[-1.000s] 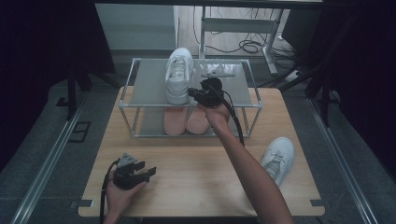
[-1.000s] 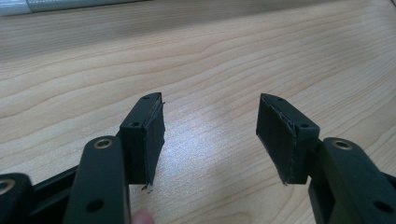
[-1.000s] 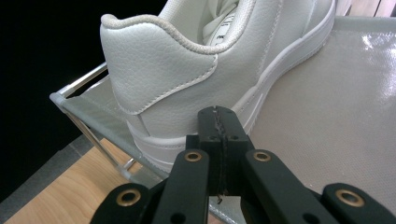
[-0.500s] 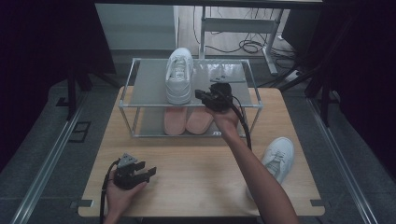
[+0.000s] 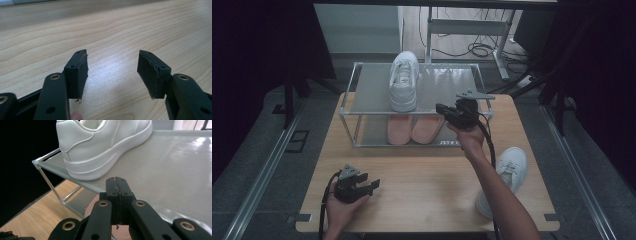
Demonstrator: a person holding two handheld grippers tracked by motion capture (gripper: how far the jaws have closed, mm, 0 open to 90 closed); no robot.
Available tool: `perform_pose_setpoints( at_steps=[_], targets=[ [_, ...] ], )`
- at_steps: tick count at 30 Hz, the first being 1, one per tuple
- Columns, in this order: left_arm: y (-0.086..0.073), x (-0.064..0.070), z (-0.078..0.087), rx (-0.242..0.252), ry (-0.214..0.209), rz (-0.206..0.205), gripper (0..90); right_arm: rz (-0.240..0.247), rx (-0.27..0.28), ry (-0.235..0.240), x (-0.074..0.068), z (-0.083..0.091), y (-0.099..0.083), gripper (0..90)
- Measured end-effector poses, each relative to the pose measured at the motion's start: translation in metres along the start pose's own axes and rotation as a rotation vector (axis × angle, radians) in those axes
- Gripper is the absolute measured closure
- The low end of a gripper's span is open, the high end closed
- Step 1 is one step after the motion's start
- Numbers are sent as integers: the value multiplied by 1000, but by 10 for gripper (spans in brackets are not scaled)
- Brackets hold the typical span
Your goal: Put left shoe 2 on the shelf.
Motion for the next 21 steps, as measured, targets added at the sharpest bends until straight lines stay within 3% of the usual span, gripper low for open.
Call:
perform_pose_setpoints(
  at_steps=[11,18,21],
  targets=[
    [-1,1,-1,-7,-1,4,419,-22,33,-12,12,40,-26,898],
    [-1,2,-3,-7,2,3,419,-25,9,-18,21,68,-55,896],
    [-2,2,-3,-11,1,-1,419,-12,-24,-3,20,77,-69,892]
  ],
)
Point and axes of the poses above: each handheld gripper's, and its own axes: z roughly backward along the jaws, y roughly out of its top, x roughly to its right, the point moved 10 cm from there along -z, roughly forward along the jaws, and after that the axes turned 7 degrees about z, right-handed, at the moved point
